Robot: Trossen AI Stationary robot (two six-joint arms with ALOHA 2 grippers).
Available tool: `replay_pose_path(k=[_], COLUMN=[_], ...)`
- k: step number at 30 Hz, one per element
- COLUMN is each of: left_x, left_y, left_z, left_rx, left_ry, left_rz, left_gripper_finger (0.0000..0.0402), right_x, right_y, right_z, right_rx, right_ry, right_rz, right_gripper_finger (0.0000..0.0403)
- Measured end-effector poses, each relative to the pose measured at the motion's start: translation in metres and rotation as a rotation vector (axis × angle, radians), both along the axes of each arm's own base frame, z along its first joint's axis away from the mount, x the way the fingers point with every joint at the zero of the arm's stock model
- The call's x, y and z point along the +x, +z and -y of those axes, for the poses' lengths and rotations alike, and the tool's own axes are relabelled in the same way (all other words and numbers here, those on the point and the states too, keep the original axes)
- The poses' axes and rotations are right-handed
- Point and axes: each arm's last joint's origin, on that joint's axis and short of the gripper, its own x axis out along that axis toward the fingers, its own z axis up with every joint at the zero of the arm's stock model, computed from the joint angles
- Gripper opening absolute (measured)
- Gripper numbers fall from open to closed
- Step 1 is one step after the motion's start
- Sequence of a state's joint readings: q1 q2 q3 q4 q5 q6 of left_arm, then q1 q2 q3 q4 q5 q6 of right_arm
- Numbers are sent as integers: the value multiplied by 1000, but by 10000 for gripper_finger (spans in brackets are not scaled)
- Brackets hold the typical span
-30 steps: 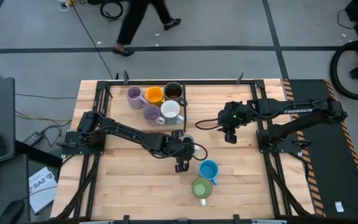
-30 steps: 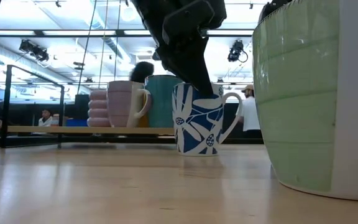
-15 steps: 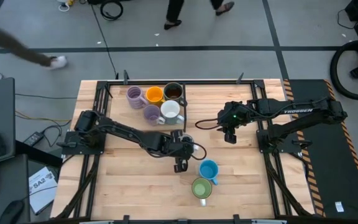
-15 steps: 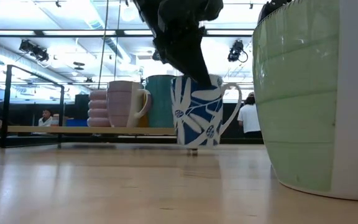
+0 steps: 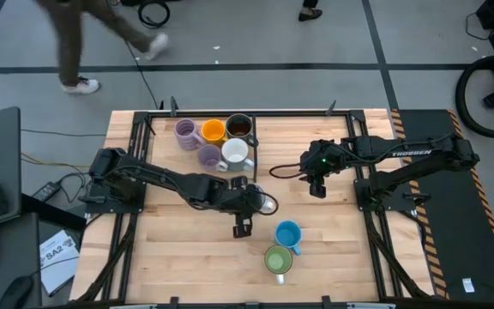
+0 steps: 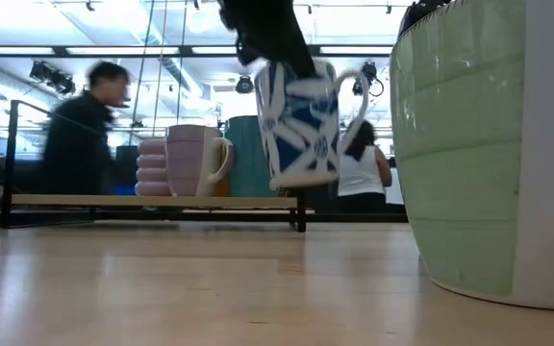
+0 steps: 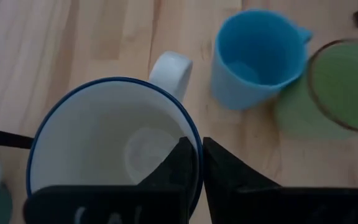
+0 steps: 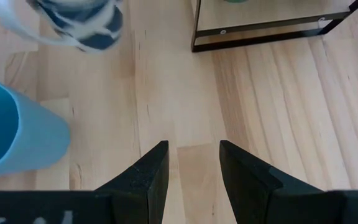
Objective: Place coffee mugs
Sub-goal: Put the patterned blue mug on the shelf
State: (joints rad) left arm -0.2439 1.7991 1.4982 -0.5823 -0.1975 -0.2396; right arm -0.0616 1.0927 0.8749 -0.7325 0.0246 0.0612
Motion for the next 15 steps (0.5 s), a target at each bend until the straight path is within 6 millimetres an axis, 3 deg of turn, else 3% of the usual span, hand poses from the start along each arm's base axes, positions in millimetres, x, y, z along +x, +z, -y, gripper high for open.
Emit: replay_pose_path(k=[7, 15], left_x=[-22, -61], left_y=[31, 67], left_z=[-2, -11], left_rx=[30, 50], left_ry=[-60, -68], left_rz=[31, 23], left_gripper_finger=[27, 27], right_x=[0, 0], right_y=[0, 0], right_z=[0, 0], right_rx=[0, 0], right_ry=[0, 0], right_rz=[1, 3], right_gripper_finger=[148, 148])
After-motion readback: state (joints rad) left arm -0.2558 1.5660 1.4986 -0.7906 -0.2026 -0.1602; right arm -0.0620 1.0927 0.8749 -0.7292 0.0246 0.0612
